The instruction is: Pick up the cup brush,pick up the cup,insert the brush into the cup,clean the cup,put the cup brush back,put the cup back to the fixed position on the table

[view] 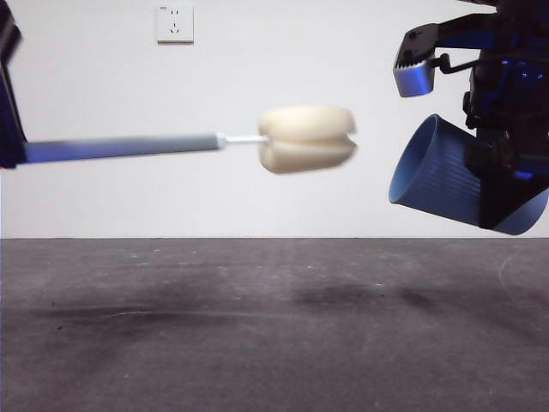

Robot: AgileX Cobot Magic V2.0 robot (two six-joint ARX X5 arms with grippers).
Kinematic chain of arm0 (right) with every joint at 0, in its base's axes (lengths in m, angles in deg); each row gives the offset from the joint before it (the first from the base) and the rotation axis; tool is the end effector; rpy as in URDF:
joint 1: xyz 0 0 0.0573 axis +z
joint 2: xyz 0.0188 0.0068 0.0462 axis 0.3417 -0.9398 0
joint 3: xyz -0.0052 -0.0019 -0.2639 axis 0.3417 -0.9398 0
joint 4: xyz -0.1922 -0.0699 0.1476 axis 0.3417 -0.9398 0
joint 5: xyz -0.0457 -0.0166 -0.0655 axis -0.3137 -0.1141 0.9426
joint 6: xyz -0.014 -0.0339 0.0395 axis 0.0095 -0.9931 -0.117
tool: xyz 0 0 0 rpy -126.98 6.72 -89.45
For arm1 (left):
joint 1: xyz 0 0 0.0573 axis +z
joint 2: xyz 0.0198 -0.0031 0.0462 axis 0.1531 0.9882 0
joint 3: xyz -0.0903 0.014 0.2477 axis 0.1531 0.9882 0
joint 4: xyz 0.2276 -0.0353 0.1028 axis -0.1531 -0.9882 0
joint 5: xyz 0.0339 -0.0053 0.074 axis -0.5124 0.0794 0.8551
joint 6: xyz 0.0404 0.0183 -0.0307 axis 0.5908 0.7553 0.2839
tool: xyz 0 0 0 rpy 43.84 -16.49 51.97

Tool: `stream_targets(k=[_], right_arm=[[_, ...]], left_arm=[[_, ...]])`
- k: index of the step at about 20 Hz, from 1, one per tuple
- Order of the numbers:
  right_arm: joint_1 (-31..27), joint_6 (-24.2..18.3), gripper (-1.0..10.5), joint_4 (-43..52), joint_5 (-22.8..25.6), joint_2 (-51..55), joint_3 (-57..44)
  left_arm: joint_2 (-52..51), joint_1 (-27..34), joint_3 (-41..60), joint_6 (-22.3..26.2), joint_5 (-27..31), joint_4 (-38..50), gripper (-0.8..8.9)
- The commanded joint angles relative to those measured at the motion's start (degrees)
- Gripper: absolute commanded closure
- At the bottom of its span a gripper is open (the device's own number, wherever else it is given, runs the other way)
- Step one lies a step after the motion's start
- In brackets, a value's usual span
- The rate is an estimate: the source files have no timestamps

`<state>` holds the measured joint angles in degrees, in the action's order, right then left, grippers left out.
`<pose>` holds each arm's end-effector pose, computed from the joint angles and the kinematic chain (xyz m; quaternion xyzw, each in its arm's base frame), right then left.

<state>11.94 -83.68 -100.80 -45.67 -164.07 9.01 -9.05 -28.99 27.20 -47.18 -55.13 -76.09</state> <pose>0.2207 0.1237 0.2328 -0.5655 0.3540 0.2299 0.7085 0.1471 -0.1131 0.2735 0.3383 0.4275 -0.3592 0.7575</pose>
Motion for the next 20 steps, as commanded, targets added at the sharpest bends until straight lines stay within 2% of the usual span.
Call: stream_targets(k=[1,6,13,20], right_arm=[[1.6,-6.6,9.6,0.3,3.1,-0.2,0.5],[5.6,-11.3,9.6,0.3,6.6,-0.3,0.5],[10.2,-18.2,9.6,0.4,11.0,-0.6,0.5],[15.1,-17.4,9.6,2.1,11.1,-3.0,0.5]], left_arm=[[2.5,-1.6,-0.2,0.3,-0.3,1.6,8.22],[6.9,-3.2,-0.2,-0.3,-0.3,4.4,8.22],[7.4,-5.0,-0.2,-1.2,-0.6,6.4,8.22],[9.9,-10.4,-0.2,-9.5,-4.9,12.0,8.22]])
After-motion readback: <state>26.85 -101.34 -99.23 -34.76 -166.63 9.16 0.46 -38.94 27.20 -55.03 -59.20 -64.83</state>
